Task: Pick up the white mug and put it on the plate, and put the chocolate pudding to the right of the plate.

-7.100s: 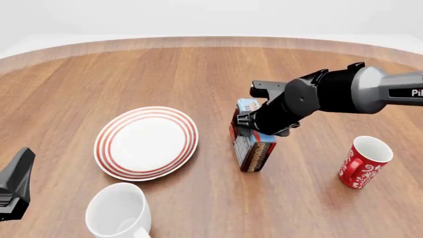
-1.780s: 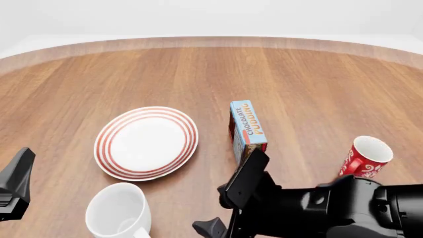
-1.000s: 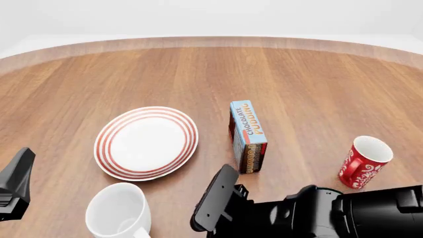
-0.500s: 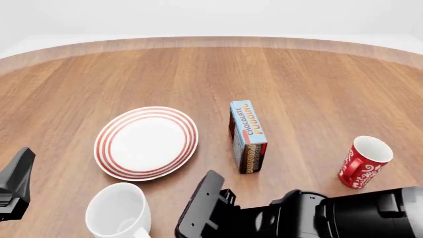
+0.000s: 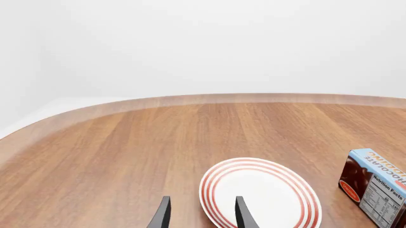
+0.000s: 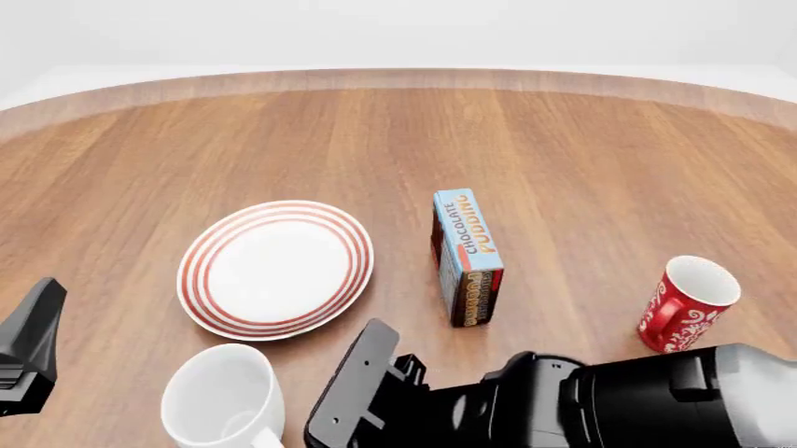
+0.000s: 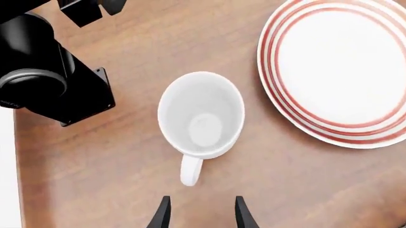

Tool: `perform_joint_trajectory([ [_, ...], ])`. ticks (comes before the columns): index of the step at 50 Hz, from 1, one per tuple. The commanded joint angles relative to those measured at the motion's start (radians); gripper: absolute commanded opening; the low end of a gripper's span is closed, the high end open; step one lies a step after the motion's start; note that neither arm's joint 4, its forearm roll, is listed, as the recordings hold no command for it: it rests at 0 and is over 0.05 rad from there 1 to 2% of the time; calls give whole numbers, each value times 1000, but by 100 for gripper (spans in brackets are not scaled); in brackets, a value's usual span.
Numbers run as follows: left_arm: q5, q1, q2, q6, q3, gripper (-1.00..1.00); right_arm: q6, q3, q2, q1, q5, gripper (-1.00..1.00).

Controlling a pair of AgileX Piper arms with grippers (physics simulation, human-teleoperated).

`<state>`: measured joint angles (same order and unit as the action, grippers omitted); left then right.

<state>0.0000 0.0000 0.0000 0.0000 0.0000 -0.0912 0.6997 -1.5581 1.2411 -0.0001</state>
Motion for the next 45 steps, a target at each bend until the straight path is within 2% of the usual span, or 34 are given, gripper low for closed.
perform_joint_trajectory([
  [1, 0, 0, 0, 0, 0, 100, -3, 29, -23, 4, 15, 100],
  [45, 0, 0, 0, 0, 0, 100, -19, 99, -112, 28, 11, 100],
])
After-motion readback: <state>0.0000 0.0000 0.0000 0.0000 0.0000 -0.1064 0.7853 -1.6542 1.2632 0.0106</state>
